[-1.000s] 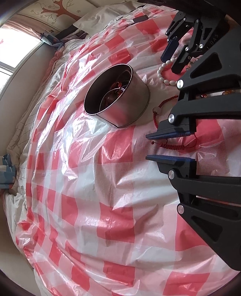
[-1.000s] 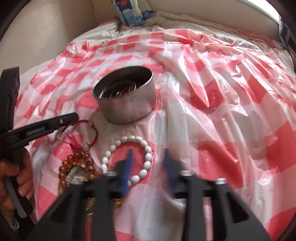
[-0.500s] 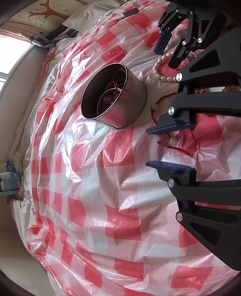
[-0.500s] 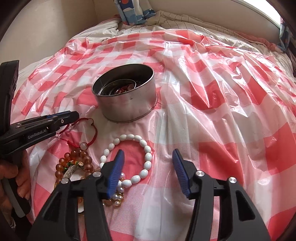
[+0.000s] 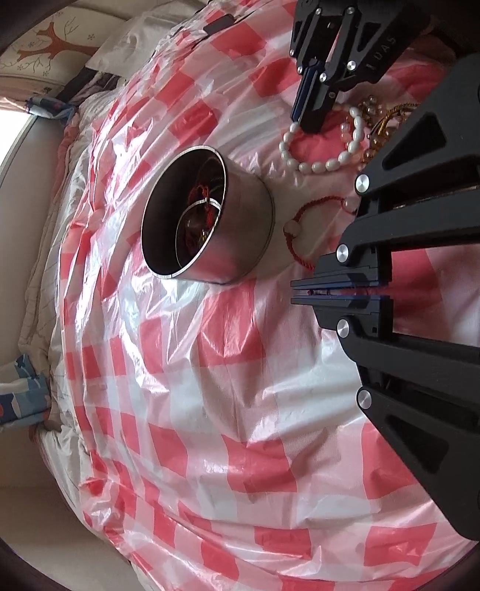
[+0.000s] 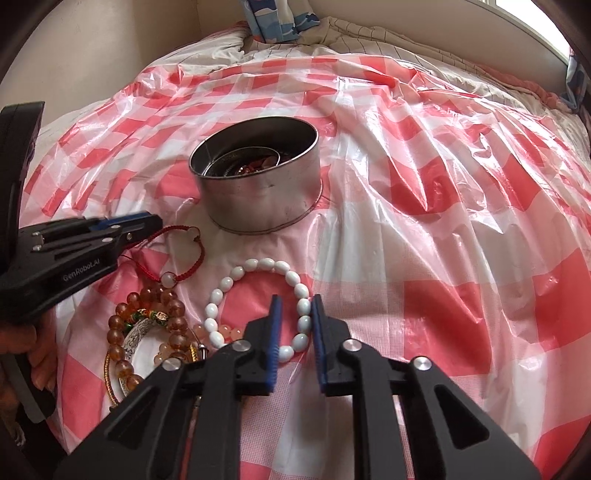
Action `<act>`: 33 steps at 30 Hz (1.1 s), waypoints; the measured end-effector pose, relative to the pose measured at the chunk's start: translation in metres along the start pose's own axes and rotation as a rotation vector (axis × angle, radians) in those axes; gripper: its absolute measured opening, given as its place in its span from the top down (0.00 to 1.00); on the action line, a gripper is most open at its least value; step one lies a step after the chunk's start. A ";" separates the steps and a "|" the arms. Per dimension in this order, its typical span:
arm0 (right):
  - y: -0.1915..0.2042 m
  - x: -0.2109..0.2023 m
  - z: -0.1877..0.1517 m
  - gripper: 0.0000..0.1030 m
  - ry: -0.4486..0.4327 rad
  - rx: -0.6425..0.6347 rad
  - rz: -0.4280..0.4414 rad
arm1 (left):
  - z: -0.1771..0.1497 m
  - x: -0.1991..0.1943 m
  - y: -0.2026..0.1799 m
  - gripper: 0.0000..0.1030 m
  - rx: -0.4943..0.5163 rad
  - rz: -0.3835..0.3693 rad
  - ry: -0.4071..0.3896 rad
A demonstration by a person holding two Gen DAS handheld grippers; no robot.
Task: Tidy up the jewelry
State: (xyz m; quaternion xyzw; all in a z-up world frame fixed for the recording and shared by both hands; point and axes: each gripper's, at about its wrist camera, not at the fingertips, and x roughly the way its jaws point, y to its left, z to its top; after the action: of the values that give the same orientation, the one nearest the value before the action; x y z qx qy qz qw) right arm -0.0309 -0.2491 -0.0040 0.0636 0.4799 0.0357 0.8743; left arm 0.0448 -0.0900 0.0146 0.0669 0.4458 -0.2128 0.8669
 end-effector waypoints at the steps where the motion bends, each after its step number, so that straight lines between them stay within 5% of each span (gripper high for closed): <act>1: -0.004 -0.001 0.000 0.91 -0.003 0.027 0.032 | 0.000 -0.003 -0.002 0.98 0.001 -0.015 -0.009; 5: -0.027 -0.012 0.004 0.92 -0.050 0.174 0.223 | 0.008 -0.030 0.001 0.98 -0.042 -0.124 -0.096; 10: -0.043 -0.033 0.010 0.92 -0.143 0.267 0.347 | 0.023 -0.055 0.005 0.98 -0.085 -0.190 -0.171; 25: -0.063 -0.070 0.026 0.92 -0.297 0.315 0.430 | 0.090 -0.069 -0.036 0.98 -0.047 -0.301 -0.299; 33: -0.060 -0.070 0.036 0.92 -0.292 0.310 0.473 | 0.087 0.006 -0.009 0.94 -0.159 -0.245 -0.123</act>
State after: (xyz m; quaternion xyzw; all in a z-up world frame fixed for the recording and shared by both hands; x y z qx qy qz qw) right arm -0.0385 -0.3203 0.0649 0.3105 0.3210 0.1547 0.8813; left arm 0.1087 -0.1269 0.0627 -0.0701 0.4121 -0.2846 0.8627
